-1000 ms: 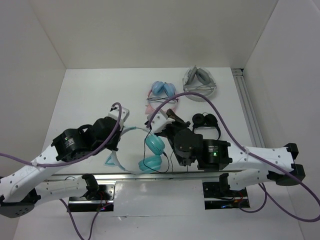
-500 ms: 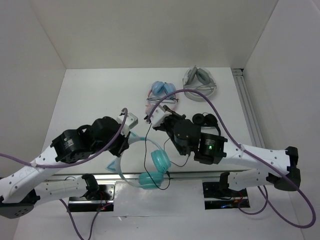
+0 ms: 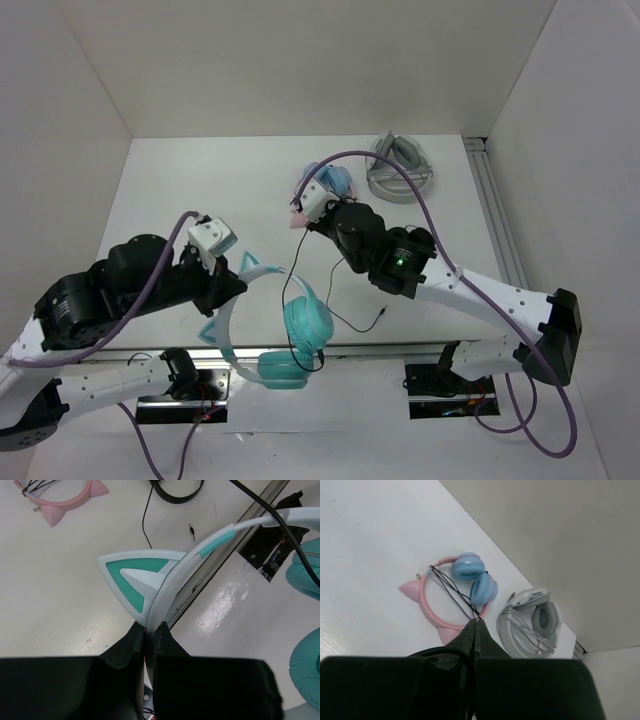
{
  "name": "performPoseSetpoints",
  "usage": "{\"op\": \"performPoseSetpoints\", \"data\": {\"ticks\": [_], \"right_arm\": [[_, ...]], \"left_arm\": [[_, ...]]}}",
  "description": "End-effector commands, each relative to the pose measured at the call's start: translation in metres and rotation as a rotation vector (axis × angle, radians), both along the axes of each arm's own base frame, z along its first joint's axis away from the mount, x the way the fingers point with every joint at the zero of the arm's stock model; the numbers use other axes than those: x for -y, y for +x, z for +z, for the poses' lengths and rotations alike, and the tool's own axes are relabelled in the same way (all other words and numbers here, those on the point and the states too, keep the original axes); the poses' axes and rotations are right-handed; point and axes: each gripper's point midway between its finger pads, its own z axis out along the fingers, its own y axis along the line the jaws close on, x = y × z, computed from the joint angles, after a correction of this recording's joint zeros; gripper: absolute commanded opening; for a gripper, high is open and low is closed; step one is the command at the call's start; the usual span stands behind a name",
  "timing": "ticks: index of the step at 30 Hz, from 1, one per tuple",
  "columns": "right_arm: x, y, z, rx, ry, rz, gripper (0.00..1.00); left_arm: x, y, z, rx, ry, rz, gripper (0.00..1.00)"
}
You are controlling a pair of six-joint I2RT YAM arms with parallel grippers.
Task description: Wrap the headphones
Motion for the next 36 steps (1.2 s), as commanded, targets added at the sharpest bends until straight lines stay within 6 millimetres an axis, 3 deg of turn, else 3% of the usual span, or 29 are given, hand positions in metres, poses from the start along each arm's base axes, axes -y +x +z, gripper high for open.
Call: {"op": "performPoseSetpoints", "data": {"ticks": [1,7,10,15,21,26,29,34,36], "right_arm": [[-0.012,-0.002,0.003,-0.024,0.048,0.052,0.0],[-0.019,-0.005,0.002,-0.041,0.069,0.09,0.0],[-0.023,-0.004,-0.005,-0.043,0.085,0.089,0.0],[-0.029,0.007,-0.02,-0.106,0.17,0.146,0.0],[-0.043,0.006,-0.043,-0.18,0.219,0.243,0.0],[-0.072,-0.016,-0.071,-0.303,0.281,0.392,0.0],[-0.084,-0.033,-0.076,-0.339,0.348,0.491,0.02],[-0.104,-0.063,-0.073,-0.392,0.429,0.658,0.05],[-0.107,-0.071,-0.082,-0.425,0.437,0.691,0.04]], "left_arm": [[0.01,-0.005,0.034,0.049,-0.118,-0.046,0.0],[0.014,0.0,0.028,0.036,-0.104,-0.029,0.0],[0.017,0.004,0.036,0.046,-0.138,-0.011,0.0],[-0.007,0.016,0.077,0.083,-0.282,0.182,0.0],[-0.018,0.009,0.111,0.084,-0.413,0.219,0.0],[-0.019,0.006,0.126,0.081,-0.498,0.228,0.0],[-0.018,0.009,0.125,0.065,-0.514,0.254,0.0],[-0.036,0.021,0.12,0.027,-0.548,0.415,0.0],[-0.044,0.028,0.118,0.022,-0.559,0.485,0.0]]}}
